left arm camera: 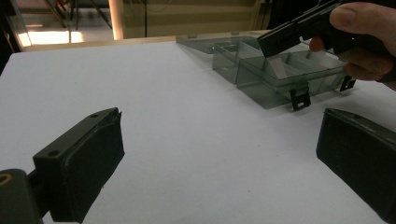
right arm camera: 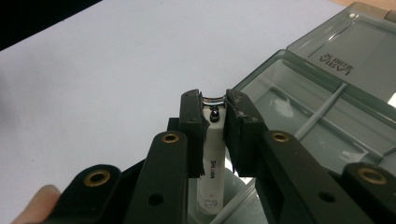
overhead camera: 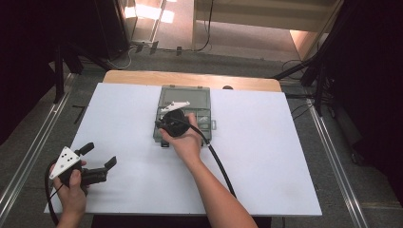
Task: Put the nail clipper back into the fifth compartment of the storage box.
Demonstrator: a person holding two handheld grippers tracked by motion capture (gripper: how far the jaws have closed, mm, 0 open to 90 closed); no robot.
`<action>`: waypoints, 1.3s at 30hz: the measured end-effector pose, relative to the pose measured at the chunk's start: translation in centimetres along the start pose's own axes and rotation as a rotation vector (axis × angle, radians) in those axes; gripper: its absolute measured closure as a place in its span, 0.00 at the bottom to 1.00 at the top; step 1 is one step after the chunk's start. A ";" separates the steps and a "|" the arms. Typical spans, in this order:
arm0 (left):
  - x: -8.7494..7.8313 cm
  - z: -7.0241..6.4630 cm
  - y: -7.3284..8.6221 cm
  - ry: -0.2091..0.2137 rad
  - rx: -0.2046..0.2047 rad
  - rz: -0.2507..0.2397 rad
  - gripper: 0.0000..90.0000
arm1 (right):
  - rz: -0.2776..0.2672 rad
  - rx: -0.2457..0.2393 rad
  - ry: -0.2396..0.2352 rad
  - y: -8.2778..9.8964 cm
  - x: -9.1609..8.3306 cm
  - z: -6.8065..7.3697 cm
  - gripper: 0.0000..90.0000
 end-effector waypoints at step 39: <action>0.1 -0.1 0.1 -0.004 0.020 0.013 0.00 | -0.175 0.032 0.010 1.4 -9.2 -2.5 0.00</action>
Point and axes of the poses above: each handheld gripper's, and its own axes: x roughly forward along the jaws, y roughly out of its underside, z roughly to its left, the point moved 6 cm from there along x, roughly forward along the jaws, and after that the axes turned 11 degrees about -z, right-handed, at the moved point
